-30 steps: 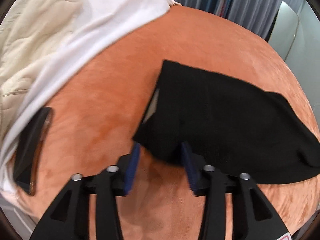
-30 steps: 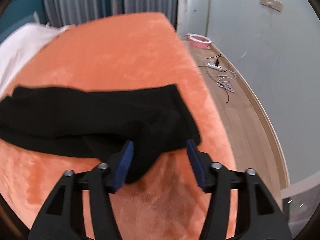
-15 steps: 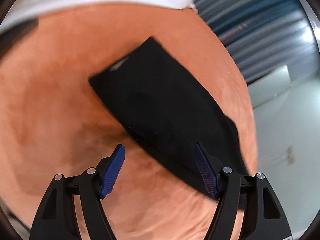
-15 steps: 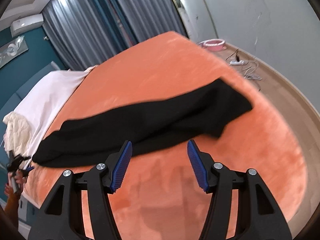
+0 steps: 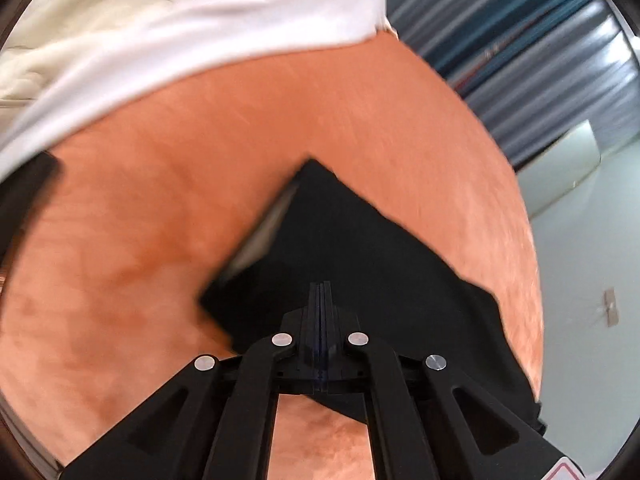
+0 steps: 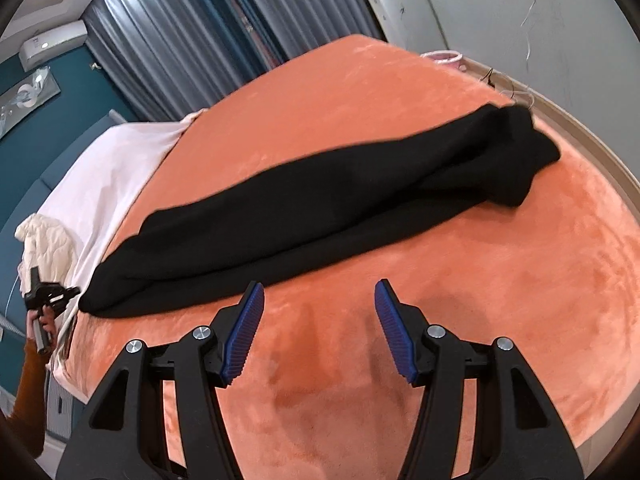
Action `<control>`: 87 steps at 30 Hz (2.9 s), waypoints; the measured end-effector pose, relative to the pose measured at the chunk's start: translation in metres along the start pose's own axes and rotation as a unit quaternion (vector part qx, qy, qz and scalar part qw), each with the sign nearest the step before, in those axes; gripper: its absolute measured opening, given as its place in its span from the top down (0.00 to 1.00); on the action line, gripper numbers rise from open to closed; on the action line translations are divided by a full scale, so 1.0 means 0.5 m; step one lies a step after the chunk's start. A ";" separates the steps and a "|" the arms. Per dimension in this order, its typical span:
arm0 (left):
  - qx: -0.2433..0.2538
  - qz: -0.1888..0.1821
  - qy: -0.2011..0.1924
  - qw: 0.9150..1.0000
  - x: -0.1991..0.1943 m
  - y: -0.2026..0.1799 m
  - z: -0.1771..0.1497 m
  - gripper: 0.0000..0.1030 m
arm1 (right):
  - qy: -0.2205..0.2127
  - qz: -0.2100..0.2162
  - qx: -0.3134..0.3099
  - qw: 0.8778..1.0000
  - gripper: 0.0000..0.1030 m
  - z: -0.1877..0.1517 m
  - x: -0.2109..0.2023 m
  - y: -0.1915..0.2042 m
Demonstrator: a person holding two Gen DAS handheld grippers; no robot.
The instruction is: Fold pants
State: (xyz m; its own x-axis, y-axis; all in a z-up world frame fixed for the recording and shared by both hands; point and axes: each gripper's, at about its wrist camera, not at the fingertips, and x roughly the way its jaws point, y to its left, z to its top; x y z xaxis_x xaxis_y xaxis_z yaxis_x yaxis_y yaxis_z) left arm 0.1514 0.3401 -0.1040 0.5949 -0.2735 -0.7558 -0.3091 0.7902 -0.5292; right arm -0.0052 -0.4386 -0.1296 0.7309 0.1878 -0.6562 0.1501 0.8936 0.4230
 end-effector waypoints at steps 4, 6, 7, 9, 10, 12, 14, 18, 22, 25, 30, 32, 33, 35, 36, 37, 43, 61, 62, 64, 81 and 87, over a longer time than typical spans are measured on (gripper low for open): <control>0.036 0.011 0.026 0.999 -0.009 -0.014 -0.036 0.97 | -0.011 -0.046 0.014 0.999 0.46 0.025 -0.010 -0.040; 0.047 0.008 0.059 0.997 0.013 -0.027 -0.070 0.65 | -0.021 -0.063 0.050 0.997 0.45 0.053 -0.015 -0.083; 0.041 0.005 0.069 0.997 0.023 -0.021 -0.088 0.40 | -0.025 -0.063 0.065 0.996 0.45 0.067 -0.017 -0.101; 0.023 0.005 0.070 0.997 0.042 -0.011 -0.099 0.35 | -0.029 -0.069 0.091 0.993 0.35 0.103 -0.014 -0.132; 0.016 0.006 0.077 0.997 0.060 -0.012 -0.102 0.35 | -0.027 -0.078 0.097 0.992 0.28 0.123 -0.008 -0.144; -0.006 -0.006 0.092 0.996 0.092 -0.012 -0.103 0.35 | -0.030 -0.108 0.095 0.989 0.18 0.156 0.003 -0.160; -0.011 0.011 0.094 0.995 0.116 -0.016 -0.101 0.37 | -0.034 -0.149 0.084 0.985 0.18 0.187 0.015 -0.179; 0.028 0.056 0.088 0.994 0.115 -0.030 -0.097 0.62 | 0.044 -0.141 0.053 0.988 0.94 0.252 0.097 -0.222; 0.018 0.052 0.099 0.994 0.106 -0.010 -0.093 0.66 | -0.111 -0.091 -0.123 0.982 0.94 0.323 -0.027 -0.089; 0.017 0.051 0.100 0.994 0.097 -0.001 -0.092 0.65 | -0.132 -0.152 -0.244 0.949 0.74 0.306 -0.046 -0.065; 0.034 0.065 0.093 0.993 0.105 -0.025 -0.101 0.62 | 0.009 -0.277 -0.188 0.942 0.51 0.213 0.043 -0.240; 0.027 0.062 0.095 0.993 0.103 -0.022 -0.100 0.61 | -0.020 -0.253 -0.138 0.957 0.51 0.188 0.002 -0.254; 0.025 0.062 0.095 0.993 0.110 -0.029 -0.096 0.59 | -0.029 -0.229 -0.111 0.967 0.51 0.180 -0.014 -0.255; 0.020 0.059 0.096 0.993 0.111 -0.031 -0.096 0.58 | -0.033 -0.176 -0.064 0.982 0.51 0.170 -0.033 -0.258; 0.018 0.058 0.097 0.993 0.111 -0.029 -0.096 0.57 | -0.028 -0.137 -0.028 0.990 0.51 0.171 -0.033 -0.262; 0.013 0.054 0.097 0.994 0.111 -0.028 -0.096 0.53 | -0.019 -0.105 0.000 0.994 0.51 0.177 -0.022 -0.261; -0.013 0.040 0.110 0.993 0.120 -0.030 -0.090 0.44 | -0.021 -0.105 0.082 0.991 0.39 0.246 0.044 -0.282; 0.029 0.053 0.137 0.989 0.116 -0.043 -0.097 0.44 | -0.016 -0.148 0.058 0.987 0.49 0.176 -0.121 -0.366; 0.030 0.058 0.135 0.989 0.119 -0.051 -0.100 0.43 | -0.018 -0.120 0.074 0.990 0.41 0.187 -0.111 -0.359; 0.025 0.059 0.130 0.989 0.121 -0.053 -0.099 0.39 | -0.005 -0.060 0.090 0.994 0.41 0.202 -0.073 -0.333; -0.003 -0.022 0.151 0.988 0.095 -0.001 -0.042 0.82 | 0.006 -0.143 0.099 0.985 0.95 0.269 0.010 -0.283; 0.001 -0.043 0.166 0.985 0.098 0.024 -0.069 0.70 | -0.038 -0.187 0.114 0.975 0.77 0.203 -0.016 -0.275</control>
State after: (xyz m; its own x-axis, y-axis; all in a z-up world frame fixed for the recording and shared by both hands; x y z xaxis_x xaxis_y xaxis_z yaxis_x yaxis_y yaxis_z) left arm 0.1511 0.3174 -0.1605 0.3436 -0.5029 -0.7931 -0.2675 0.7571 -0.5960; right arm 0.0358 -0.6044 -0.1192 0.6432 -0.1720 -0.7462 0.5531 0.7783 0.2973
